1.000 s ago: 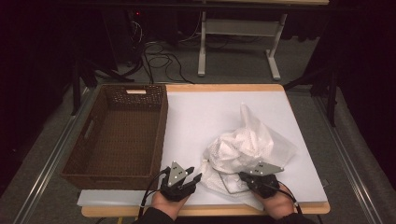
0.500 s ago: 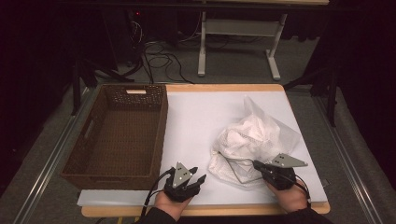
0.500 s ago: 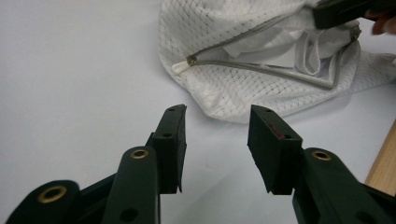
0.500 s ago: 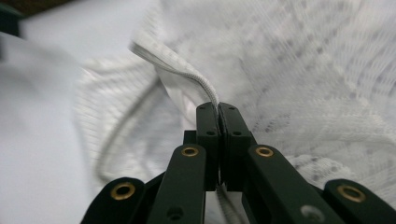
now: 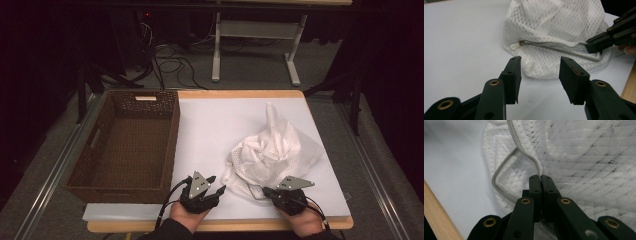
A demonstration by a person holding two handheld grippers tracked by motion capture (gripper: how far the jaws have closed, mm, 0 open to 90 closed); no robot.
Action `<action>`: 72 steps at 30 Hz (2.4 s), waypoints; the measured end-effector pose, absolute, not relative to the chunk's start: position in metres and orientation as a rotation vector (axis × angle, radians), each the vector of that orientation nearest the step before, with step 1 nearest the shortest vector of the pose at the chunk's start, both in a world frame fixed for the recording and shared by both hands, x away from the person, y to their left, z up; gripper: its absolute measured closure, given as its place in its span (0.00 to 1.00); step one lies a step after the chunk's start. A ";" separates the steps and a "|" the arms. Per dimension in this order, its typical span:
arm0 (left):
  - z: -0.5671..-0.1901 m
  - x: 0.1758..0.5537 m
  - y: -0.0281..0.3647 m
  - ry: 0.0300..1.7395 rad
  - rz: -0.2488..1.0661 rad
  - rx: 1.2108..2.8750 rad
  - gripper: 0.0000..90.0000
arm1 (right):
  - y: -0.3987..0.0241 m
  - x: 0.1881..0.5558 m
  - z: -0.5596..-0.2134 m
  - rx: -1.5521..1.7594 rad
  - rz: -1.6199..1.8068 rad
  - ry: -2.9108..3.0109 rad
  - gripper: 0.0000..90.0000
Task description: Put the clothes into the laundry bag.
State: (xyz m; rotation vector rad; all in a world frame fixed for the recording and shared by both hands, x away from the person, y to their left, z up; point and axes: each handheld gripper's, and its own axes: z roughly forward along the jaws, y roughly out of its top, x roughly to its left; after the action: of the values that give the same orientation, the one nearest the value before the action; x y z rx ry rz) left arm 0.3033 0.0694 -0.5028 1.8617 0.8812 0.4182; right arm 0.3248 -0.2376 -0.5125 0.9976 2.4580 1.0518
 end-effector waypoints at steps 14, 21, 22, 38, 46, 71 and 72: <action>-0.500 0.309 0.061 0.856 0.453 1.848 0.49 | -0.262 0.314 -0.489 1.050 1.192 2.324 0.76; -0.496 0.311 0.064 0.883 0.456 1.803 0.41 | -0.291 0.306 -0.461 1.080 1.291 2.153 0.64; -0.497 0.311 0.065 0.886 0.456 1.802 0.41 | -0.297 0.308 -0.460 1.108 1.287 2.129 0.63; -0.502 0.304 0.085 0.935 0.460 1.823 0.38 | -0.310 0.352 -0.491 1.381 1.143 2.101 0.28; -0.503 0.300 0.083 0.932 0.465 1.836 0.38 | -0.289 0.362 -0.511 1.363 1.004 2.247 0.33; -0.500 0.316 0.057 0.848 0.448 1.843 0.37 | -0.352 0.335 -0.495 1.341 0.947 2.163 0.84; -0.499 0.318 0.055 0.847 0.450 1.837 0.37 | -0.352 0.336 -0.495 1.327 0.969 2.166 0.81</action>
State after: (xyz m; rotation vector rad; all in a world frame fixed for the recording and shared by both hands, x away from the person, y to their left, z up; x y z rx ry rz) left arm 0.3182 0.0551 -0.4990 1.8374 0.8475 0.4497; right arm 0.3364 -0.3524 -0.4946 1.3271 2.1659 0.9689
